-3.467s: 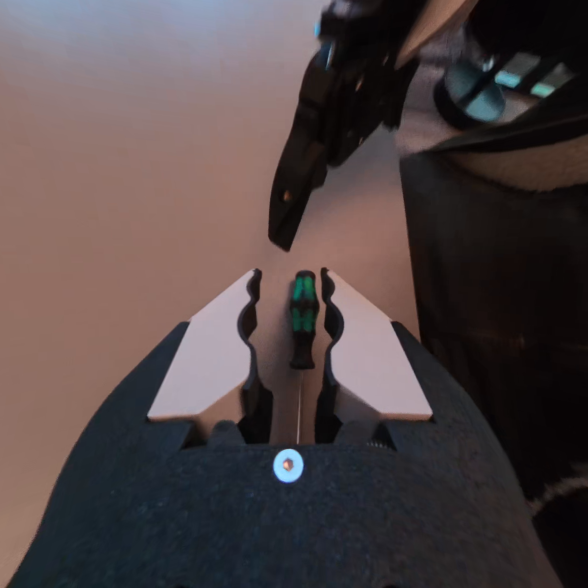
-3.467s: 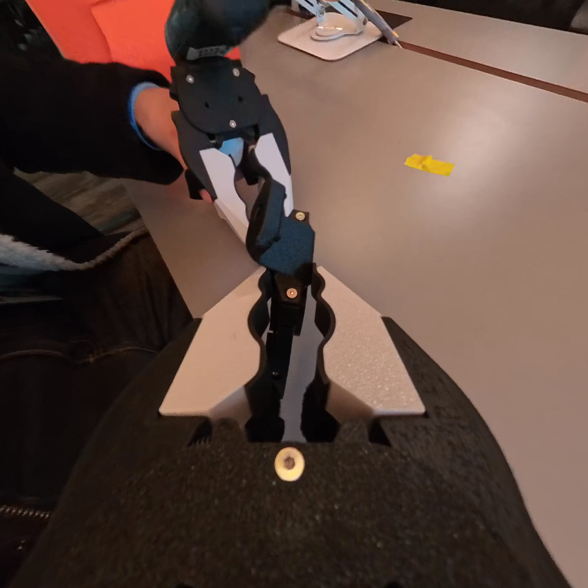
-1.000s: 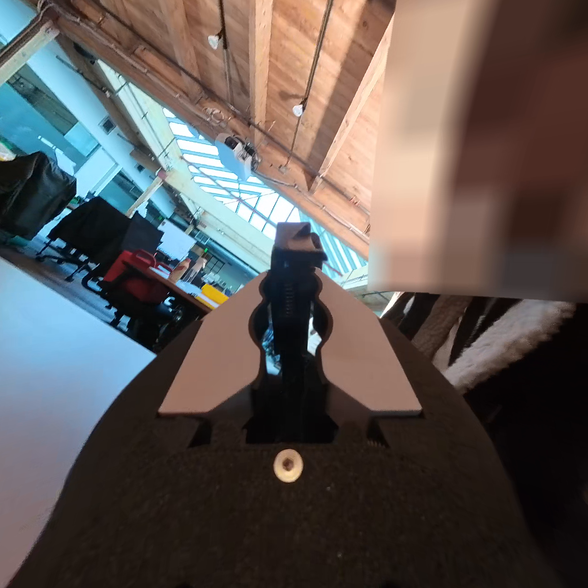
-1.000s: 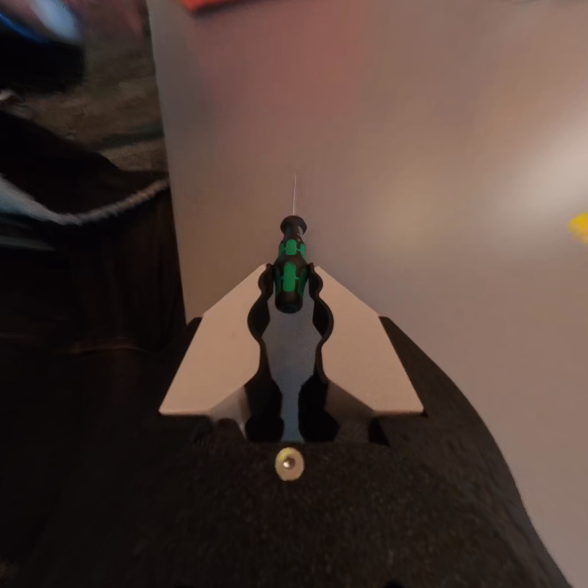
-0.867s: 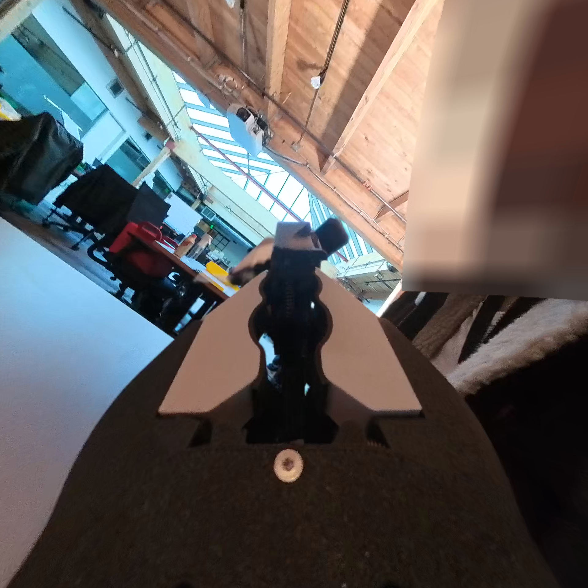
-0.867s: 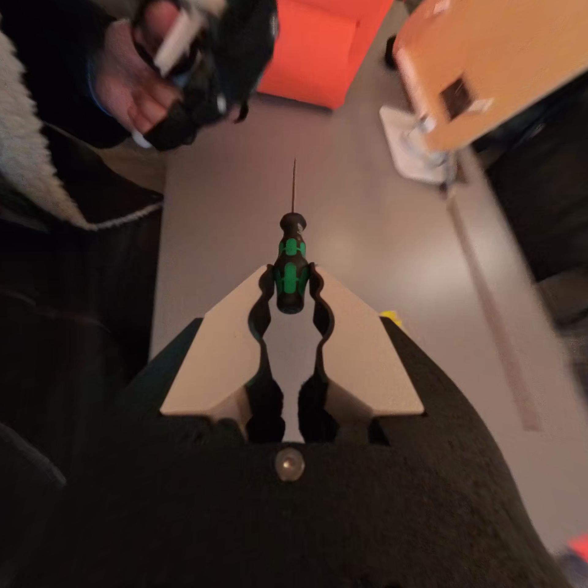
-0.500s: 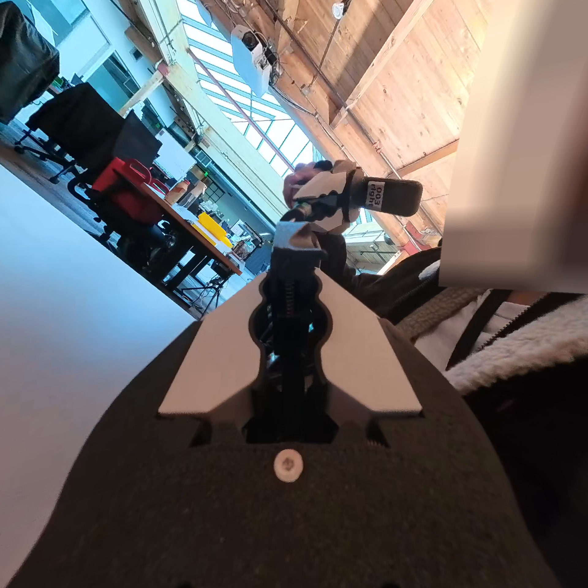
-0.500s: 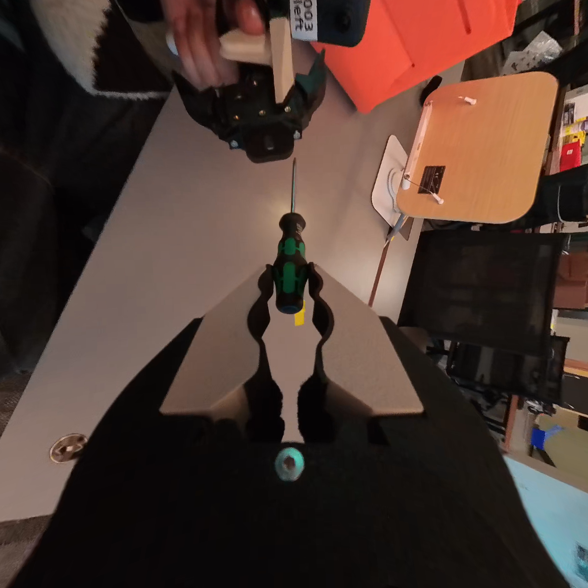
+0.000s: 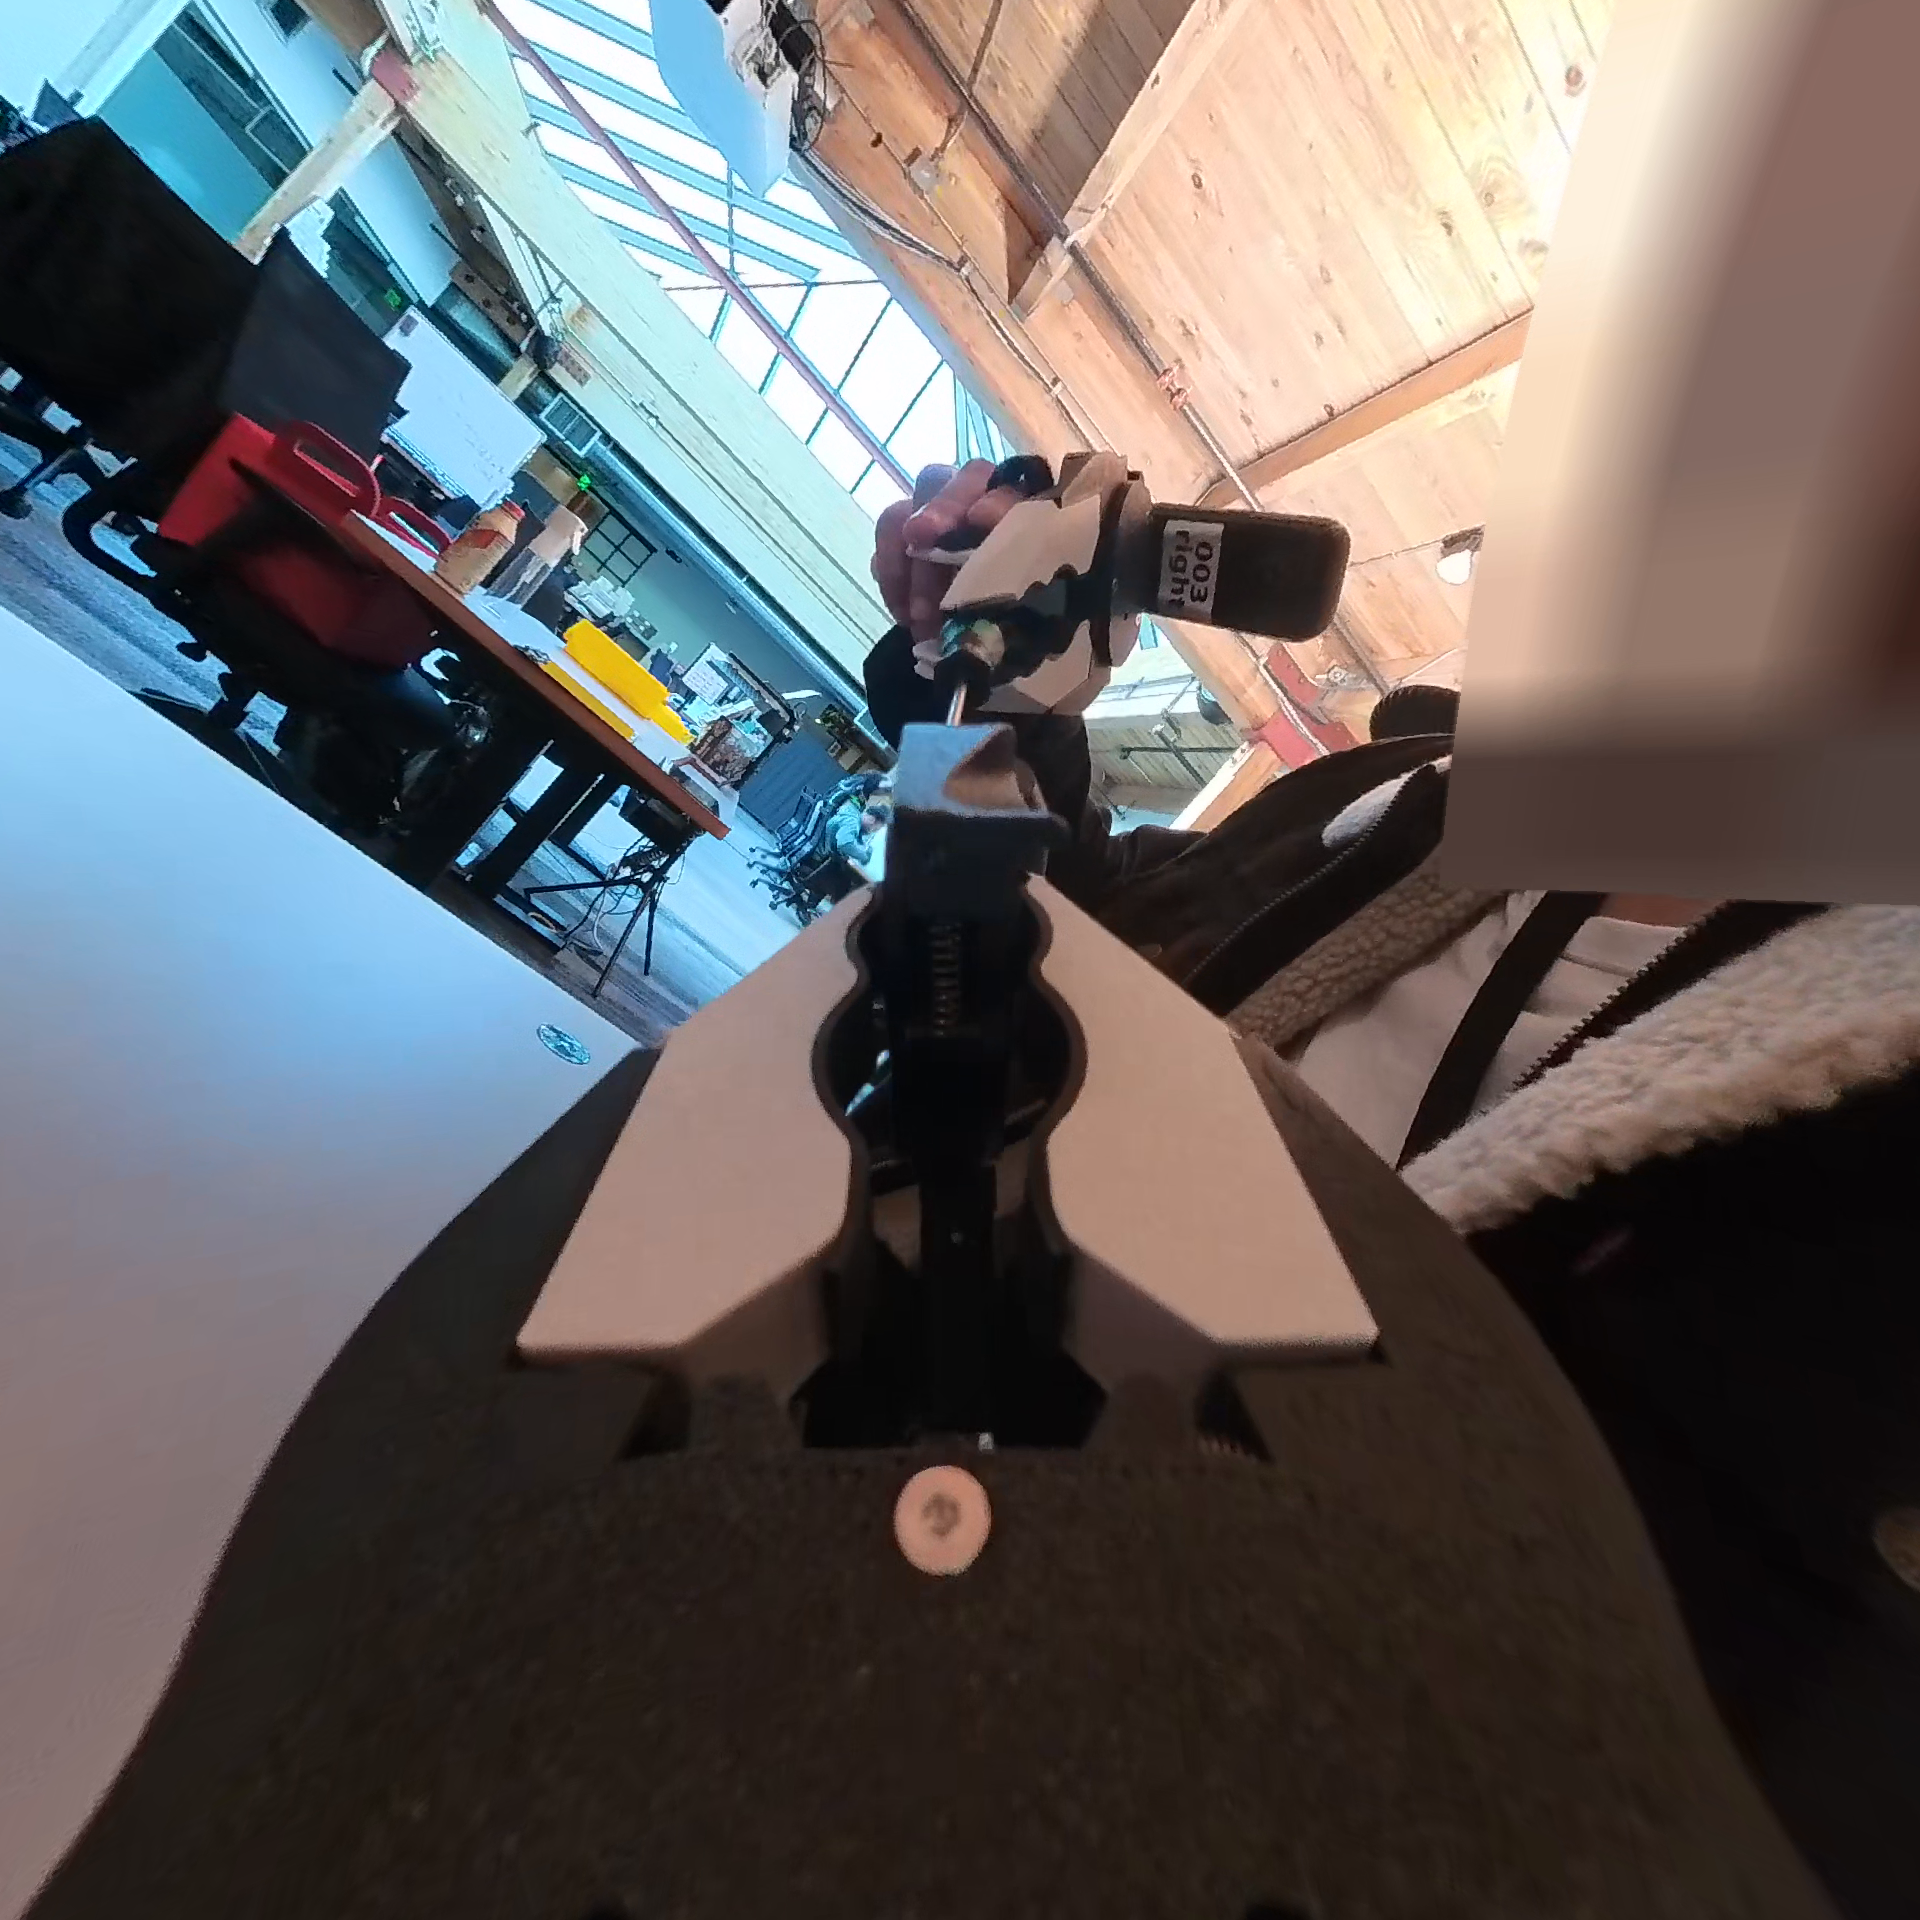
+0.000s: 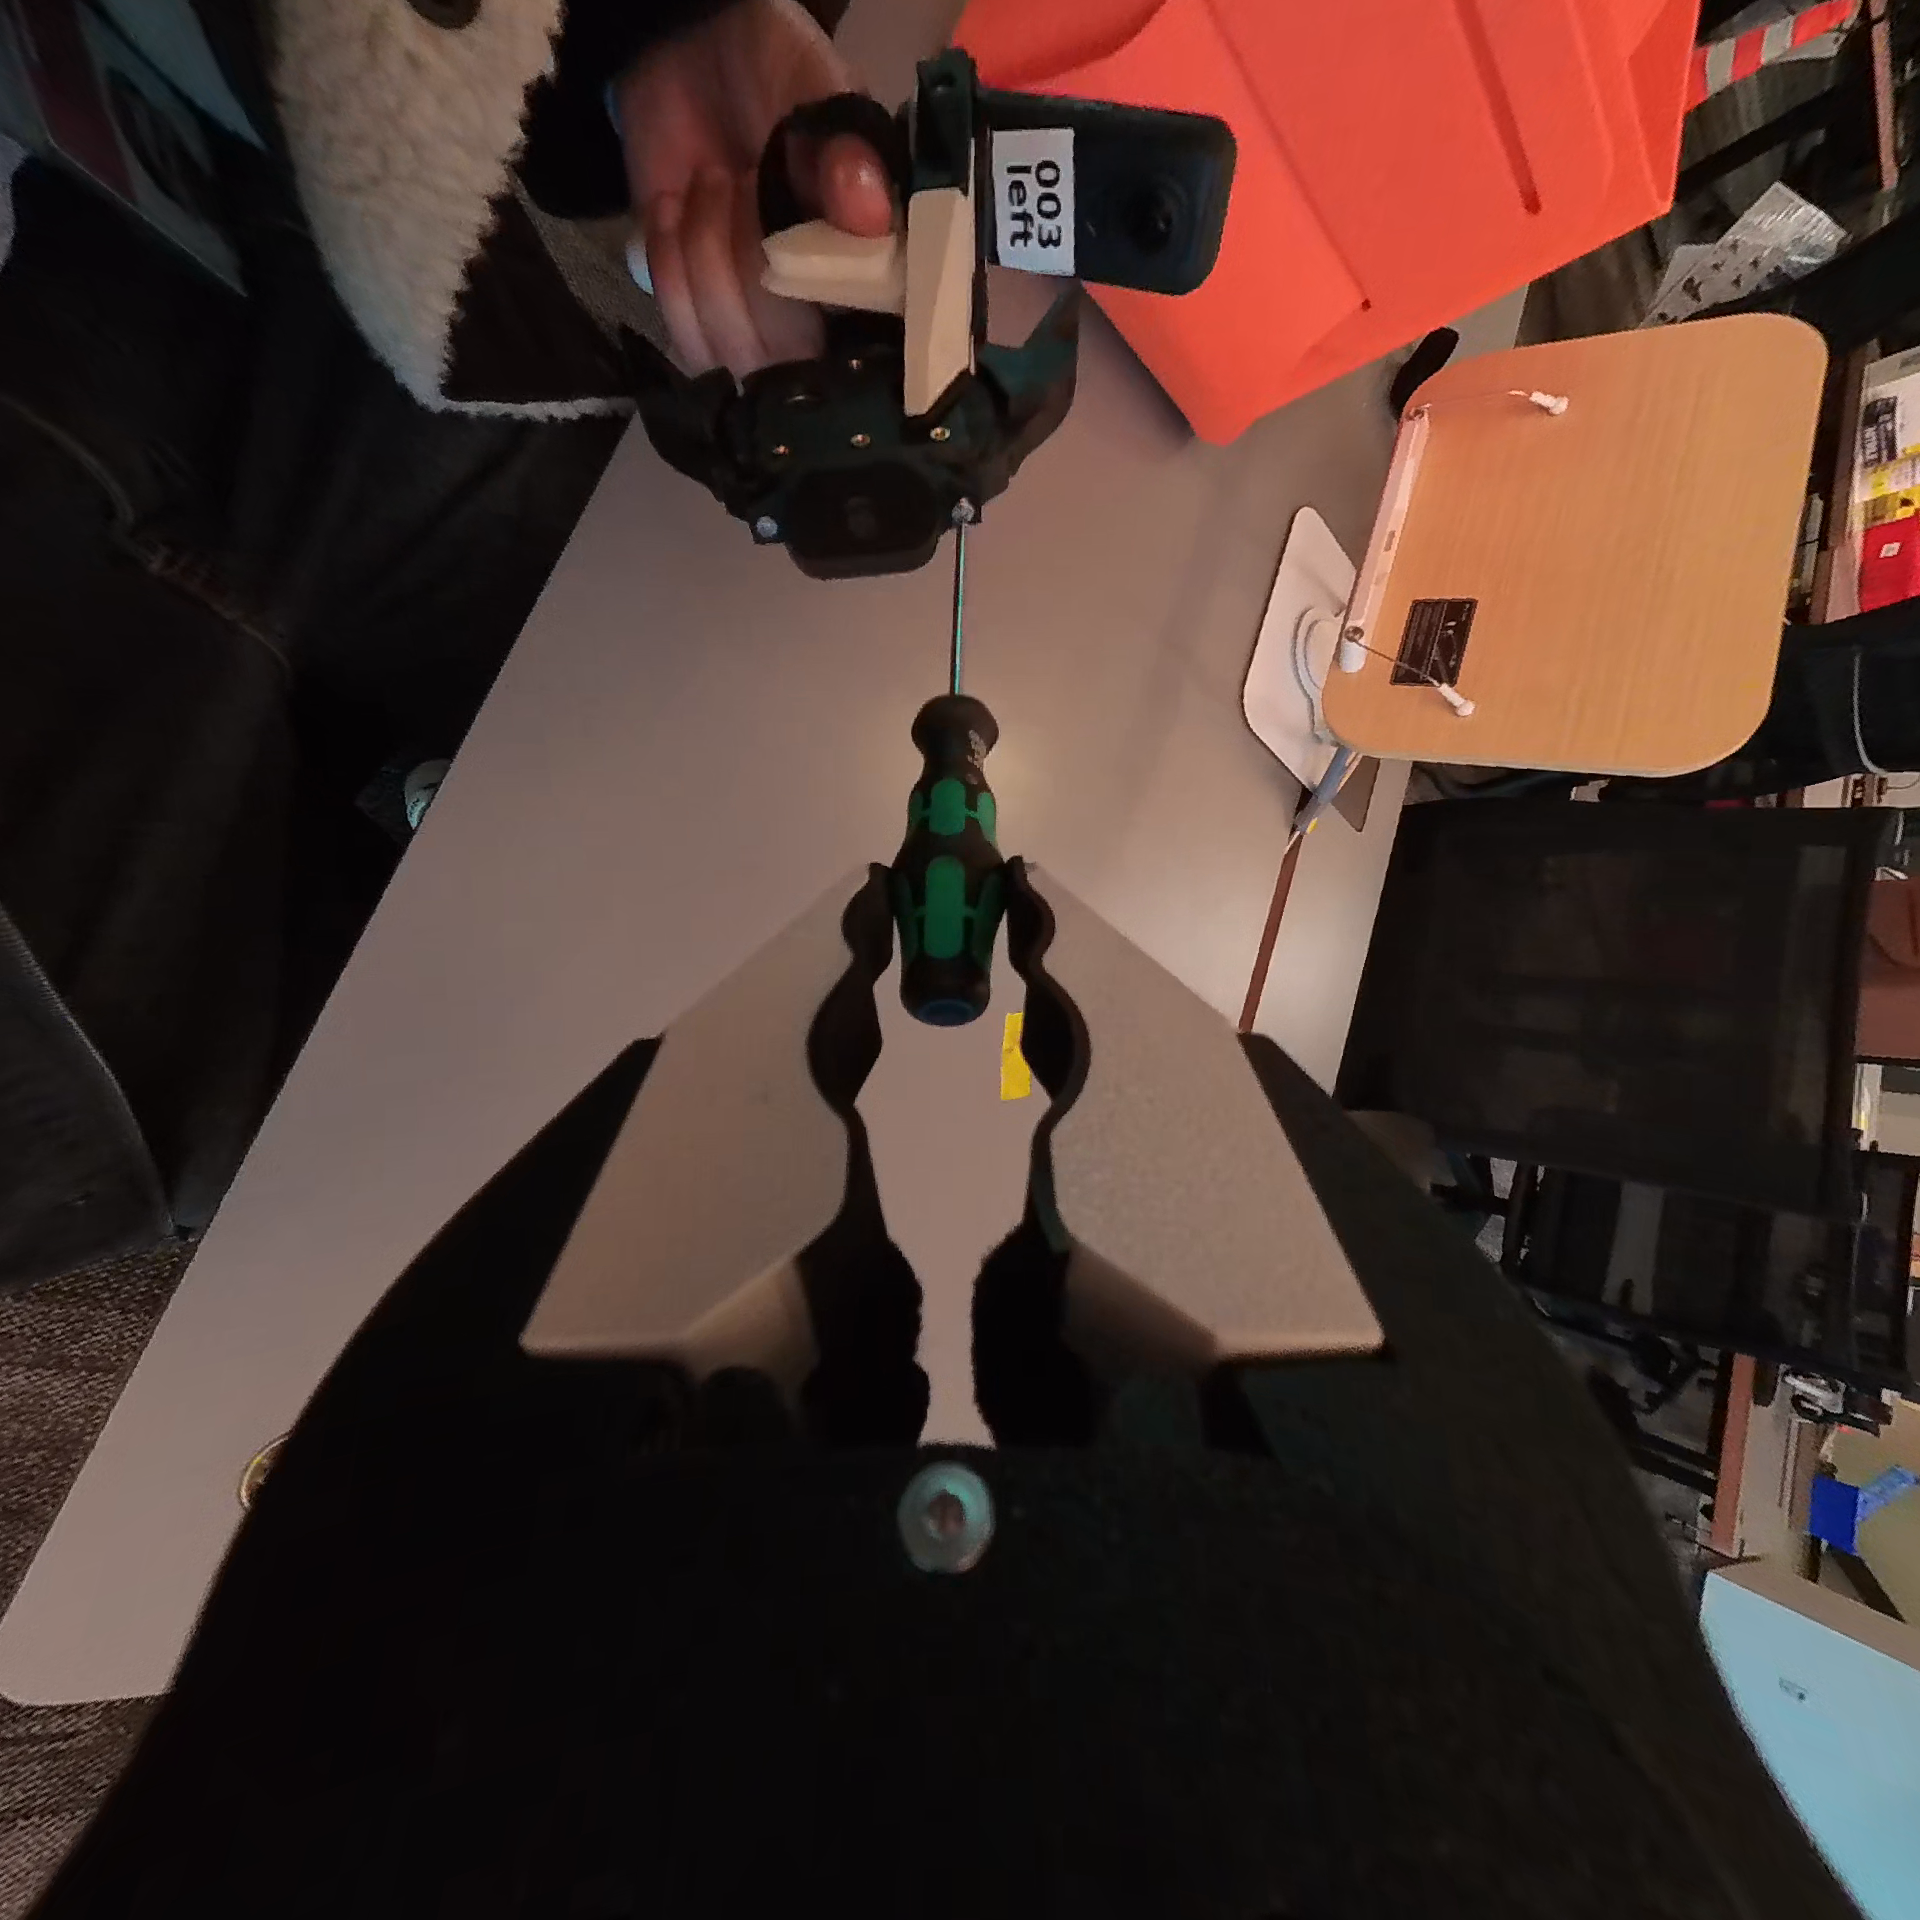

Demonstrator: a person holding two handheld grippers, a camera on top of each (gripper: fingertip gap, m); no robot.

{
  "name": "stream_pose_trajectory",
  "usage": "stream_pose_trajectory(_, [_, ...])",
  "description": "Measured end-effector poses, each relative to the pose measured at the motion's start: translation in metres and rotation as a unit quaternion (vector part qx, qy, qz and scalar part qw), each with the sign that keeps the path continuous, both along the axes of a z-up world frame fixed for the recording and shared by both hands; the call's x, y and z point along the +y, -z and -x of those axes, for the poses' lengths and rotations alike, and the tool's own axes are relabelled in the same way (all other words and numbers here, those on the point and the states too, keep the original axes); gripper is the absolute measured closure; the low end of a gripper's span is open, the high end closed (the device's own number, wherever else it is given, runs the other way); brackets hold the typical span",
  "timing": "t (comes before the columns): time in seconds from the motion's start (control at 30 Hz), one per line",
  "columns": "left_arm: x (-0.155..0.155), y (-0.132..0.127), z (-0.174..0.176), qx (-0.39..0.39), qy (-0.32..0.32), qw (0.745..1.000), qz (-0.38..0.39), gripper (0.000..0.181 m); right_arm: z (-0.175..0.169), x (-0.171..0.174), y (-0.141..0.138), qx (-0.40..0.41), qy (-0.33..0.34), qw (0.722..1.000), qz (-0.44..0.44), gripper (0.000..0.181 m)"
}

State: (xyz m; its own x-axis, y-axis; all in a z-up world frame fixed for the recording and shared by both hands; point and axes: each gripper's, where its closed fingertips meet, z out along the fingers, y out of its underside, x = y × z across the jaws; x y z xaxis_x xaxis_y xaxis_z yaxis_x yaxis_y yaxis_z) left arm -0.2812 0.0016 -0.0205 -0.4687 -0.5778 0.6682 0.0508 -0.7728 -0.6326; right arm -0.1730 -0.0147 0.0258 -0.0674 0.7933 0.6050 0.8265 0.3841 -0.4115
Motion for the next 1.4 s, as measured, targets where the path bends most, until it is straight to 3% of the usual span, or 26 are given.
stream_pose_trajectory(1.4, [-0.0063, 0.0018, -0.0018, 0.002, 0.014, 1.000, -0.003, 0.159, -0.0013, -0.0053, 0.0018, -0.005, -0.004, 1.000, 0.004, 0.160])
